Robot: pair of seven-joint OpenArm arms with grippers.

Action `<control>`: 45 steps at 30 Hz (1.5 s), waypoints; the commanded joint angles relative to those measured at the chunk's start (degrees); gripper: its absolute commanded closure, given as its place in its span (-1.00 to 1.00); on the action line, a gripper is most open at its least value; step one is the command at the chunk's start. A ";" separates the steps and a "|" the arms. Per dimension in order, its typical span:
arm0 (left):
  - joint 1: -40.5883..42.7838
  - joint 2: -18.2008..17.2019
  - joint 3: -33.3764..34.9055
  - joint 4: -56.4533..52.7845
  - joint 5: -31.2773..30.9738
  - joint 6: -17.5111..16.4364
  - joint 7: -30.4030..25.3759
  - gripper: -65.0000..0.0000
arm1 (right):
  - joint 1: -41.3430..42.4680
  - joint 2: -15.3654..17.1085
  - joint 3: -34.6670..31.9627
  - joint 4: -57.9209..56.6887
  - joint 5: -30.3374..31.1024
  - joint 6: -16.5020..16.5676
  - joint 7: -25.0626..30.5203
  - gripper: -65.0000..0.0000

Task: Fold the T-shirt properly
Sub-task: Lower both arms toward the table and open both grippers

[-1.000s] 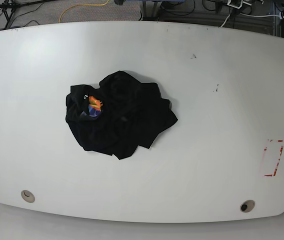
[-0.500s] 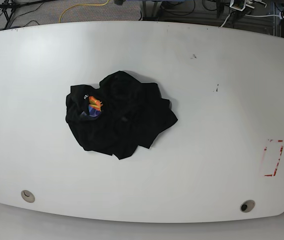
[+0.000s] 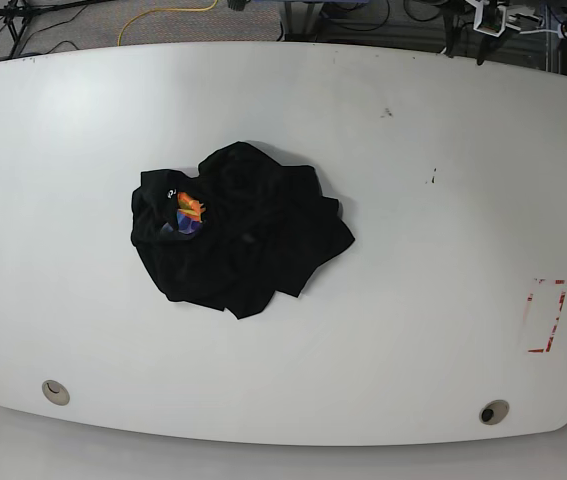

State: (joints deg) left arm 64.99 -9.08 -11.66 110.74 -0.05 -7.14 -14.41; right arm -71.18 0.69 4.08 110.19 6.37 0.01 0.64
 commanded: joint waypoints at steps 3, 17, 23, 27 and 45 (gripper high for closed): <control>0.06 -0.31 -0.41 0.66 -0.66 0.01 -1.35 0.24 | 0.07 0.28 0.30 0.71 0.20 -0.14 1.23 0.97; -3.07 -0.55 0.10 -0.13 -0.12 0.07 -1.92 0.23 | 3.41 -0.19 0.24 1.43 0.14 -0.07 1.04 0.98; -4.15 -0.61 0.11 -0.56 -0.08 0.09 -1.98 0.23 | 4.54 -0.22 0.24 1.46 0.11 -0.08 1.12 0.97; -5.40 -0.45 0.31 -0.54 -0.08 -0.07 -1.83 0.23 | 4.99 -0.09 0.34 1.54 -0.17 -0.05 1.00 0.98; -10.48 -0.47 0.61 -0.17 0.26 -0.19 -0.84 0.22 | 9.82 0.77 1.28 2.44 -0.28 0.25 0.87 0.97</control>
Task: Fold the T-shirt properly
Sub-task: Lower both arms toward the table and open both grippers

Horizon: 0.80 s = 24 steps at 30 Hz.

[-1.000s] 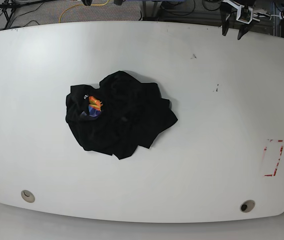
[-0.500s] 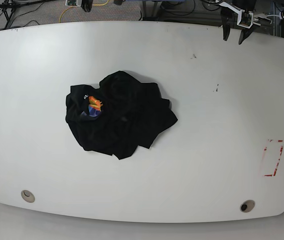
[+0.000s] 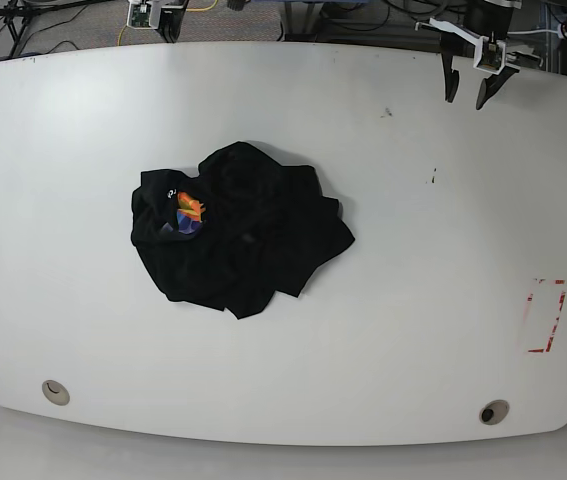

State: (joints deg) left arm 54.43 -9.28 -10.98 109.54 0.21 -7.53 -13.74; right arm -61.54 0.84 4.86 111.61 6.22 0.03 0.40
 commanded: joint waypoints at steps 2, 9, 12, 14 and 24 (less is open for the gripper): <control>-0.93 -0.27 -0.06 1.01 -0.04 0.16 -1.72 0.22 | 1.64 0.93 0.85 1.18 -0.30 0.26 0.82 0.97; -3.50 -0.13 -0.08 1.10 -0.06 -0.01 -1.58 0.19 | 5.54 1.45 1.07 1.27 -0.55 0.32 -1.75 0.89; -5.88 0.28 -0.16 1.13 -0.06 -0.20 -1.62 0.14 | 10.06 1.93 0.81 1.67 -0.66 0.32 -7.20 0.76; -6.58 0.37 -0.23 1.11 -0.06 -0.26 -1.64 0.12 | 11.60 2.00 0.86 1.80 -0.82 0.35 -9.12 0.73; -10.21 0.47 -0.47 0.48 0.40 -0.16 -2.00 0.14 | 17.50 1.69 1.12 1.75 -1.21 0.18 -13.31 0.76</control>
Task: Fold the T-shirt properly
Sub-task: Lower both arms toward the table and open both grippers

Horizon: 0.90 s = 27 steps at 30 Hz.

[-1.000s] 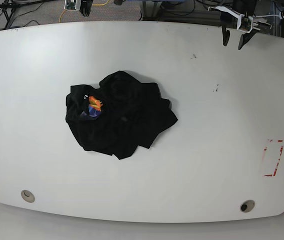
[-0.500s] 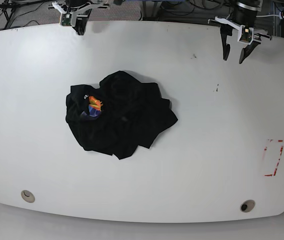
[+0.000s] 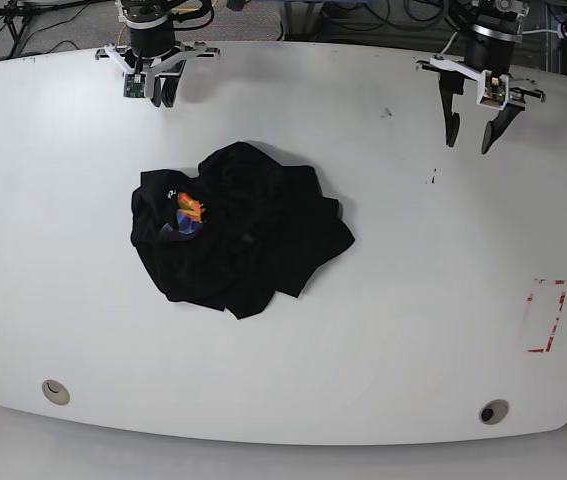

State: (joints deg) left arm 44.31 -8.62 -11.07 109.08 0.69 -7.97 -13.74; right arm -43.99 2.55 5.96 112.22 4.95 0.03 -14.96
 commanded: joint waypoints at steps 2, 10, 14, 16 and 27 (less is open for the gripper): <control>-0.50 -0.16 -0.43 0.93 -0.08 0.28 -2.05 0.14 | 0.29 -0.11 -0.01 1.17 0.10 0.19 2.18 0.78; -3.79 0.52 -0.79 0.60 -0.11 0.10 -1.41 -0.01 | 1.73 -0.47 -1.73 1.20 0.29 0.07 0.70 0.58; -4.04 0.59 -0.72 0.48 -0.12 -0.14 -0.90 -0.16 | 2.47 -0.55 -1.98 1.13 0.32 -0.04 0.02 0.38; -3.64 0.52 -0.65 0.50 -0.10 -0.21 -0.88 -0.29 | 3.31 -0.64 -1.50 1.01 0.38 -0.05 -0.43 0.19; -6.33 -0.10 -0.70 0.52 -0.23 -0.66 0.06 -0.44 | 10.80 -0.46 -0.50 1.13 0.21 2.75 -4.94 -0.36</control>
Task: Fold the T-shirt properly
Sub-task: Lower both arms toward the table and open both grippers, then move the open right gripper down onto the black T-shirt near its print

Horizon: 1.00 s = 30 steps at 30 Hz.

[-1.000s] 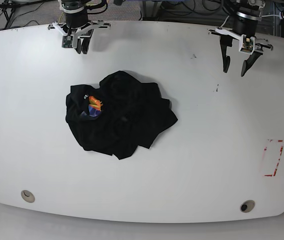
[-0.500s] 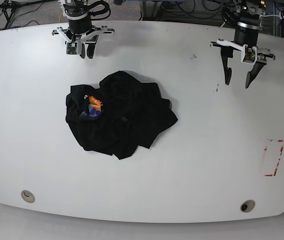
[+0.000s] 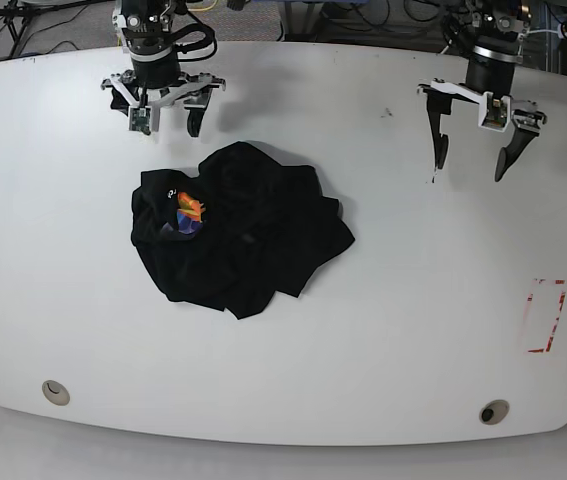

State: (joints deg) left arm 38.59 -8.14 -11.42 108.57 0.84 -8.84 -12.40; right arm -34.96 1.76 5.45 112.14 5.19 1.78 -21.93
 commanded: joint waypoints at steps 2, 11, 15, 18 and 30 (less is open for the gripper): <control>-1.18 -0.58 -0.37 0.93 -0.43 0.01 -0.83 -0.38 | 2.98 0.48 -0.13 1.16 -0.31 1.80 1.68 -0.34; -2.89 -0.62 0.88 0.45 -0.28 0.16 0.55 -0.21 | 9.14 0.47 0.41 1.16 0.79 1.96 -2.85 -0.33; -3.08 -0.67 1.17 0.39 -0.28 0.25 0.52 -0.21 | 10.93 0.45 0.41 1.09 1.33 2.22 -4.52 -0.33; -2.79 -0.60 1.00 0.42 -0.18 0.26 0.20 -0.24 | 12.00 0.47 0.08 0.96 1.31 2.79 -6.04 -0.33; -3.13 -0.36 -0.40 0.39 0.11 -0.12 0.52 -0.37 | 15.25 0.32 -4.89 1.10 0.85 5.01 -10.37 -0.29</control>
State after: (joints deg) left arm 35.64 -8.27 -11.35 108.01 1.23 -9.06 -10.70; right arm -20.75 2.04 2.26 112.01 5.74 6.55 -33.71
